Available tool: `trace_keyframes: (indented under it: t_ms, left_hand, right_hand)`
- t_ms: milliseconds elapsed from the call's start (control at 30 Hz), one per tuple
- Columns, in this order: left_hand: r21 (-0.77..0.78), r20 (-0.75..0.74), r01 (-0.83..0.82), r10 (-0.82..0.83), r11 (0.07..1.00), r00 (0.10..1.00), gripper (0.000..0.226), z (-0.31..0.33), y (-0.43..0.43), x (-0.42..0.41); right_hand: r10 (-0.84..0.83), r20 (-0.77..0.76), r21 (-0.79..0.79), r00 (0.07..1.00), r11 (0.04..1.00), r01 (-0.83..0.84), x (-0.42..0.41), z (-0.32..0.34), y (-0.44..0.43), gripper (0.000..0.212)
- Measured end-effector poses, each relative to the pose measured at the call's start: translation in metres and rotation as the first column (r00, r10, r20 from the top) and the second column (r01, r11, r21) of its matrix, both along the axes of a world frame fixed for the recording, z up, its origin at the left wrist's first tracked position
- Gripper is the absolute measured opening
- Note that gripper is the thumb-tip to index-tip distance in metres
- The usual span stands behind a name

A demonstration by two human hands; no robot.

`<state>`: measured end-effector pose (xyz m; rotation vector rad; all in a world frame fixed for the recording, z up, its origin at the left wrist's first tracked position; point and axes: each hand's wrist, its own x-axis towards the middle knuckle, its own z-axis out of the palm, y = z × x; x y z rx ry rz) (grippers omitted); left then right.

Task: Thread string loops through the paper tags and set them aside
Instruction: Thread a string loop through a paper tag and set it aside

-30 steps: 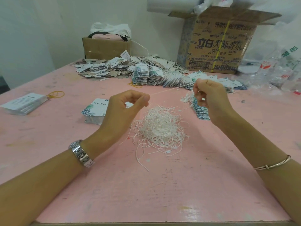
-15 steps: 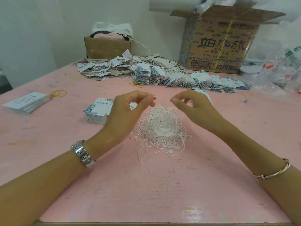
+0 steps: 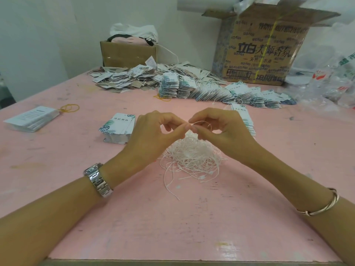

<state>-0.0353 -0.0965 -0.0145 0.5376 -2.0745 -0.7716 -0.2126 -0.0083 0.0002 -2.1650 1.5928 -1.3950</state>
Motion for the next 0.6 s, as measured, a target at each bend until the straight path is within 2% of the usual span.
trace_keyframes:
  t_ms: [233, 267, 300, 367, 400, 500, 567, 600]
  left_hand:
    - [-0.018, 0.067, -0.031, 0.033, 0.999, 0.997, 0.016, 0.004, -0.001, 0.002]
    - [-0.073, 0.093, -0.053, 0.06, 0.996, 0.994, 0.02, 0.005, -0.003, 0.004]
    - [-0.216, 0.164, -0.092, 0.129, 0.972, 0.978, 0.024, 0.007, -0.007, 0.007]
    - [-0.578, 0.333, -0.104, 0.351, 0.809, 0.875, 0.036, 0.011, -0.015, 0.013]
    - [-0.672, 0.394, -0.082, 0.449, 0.736, 0.802, 0.042, 0.013, -0.02, 0.015]
    - [-0.746, 0.515, -0.062, 0.633, 0.663, 0.579, 0.071, 0.021, -0.029, 0.023]
    - [-0.751, 0.559, -0.038, 0.666, 0.659, 0.494, 0.104, 0.028, -0.031, 0.028]
    - [-0.748, 0.582, -0.025, 0.673, 0.663, 0.457, 0.113, 0.031, -0.032, 0.03]
  right_hand:
    - [-0.007, 0.01, 0.024, 1.0, 1.0, 0.007, 0.0, -0.001, 0.0, 0.003]
    - [-0.012, 0.039, 0.034, 0.999, 0.999, 0.011, 0.0, 0.0, 0.0, 0.001]
    - [-0.021, 0.083, 0.045, 0.996, 0.999, 0.017, 0.0, 0.0, -0.001, 0.001]
    - [-0.032, 0.212, 0.058, 0.977, 0.998, 0.02, -0.001, 0.001, -0.002, 0.003]
    - [-0.037, 0.274, 0.063, 0.961, 0.998, 0.02, -0.002, 0.001, -0.002, 0.003]
    - [-0.053, 0.39, 0.09, 0.919, 0.996, 0.019, -0.003, 0.003, -0.003, 0.002]
    - [-0.054, 0.427, 0.107, 0.903, 0.994, 0.009, -0.002, 0.002, -0.003, 0.002]
    - [-0.059, 0.436, 0.113, 0.898, 0.994, 0.01, -0.001, 0.002, -0.003, 0.002]
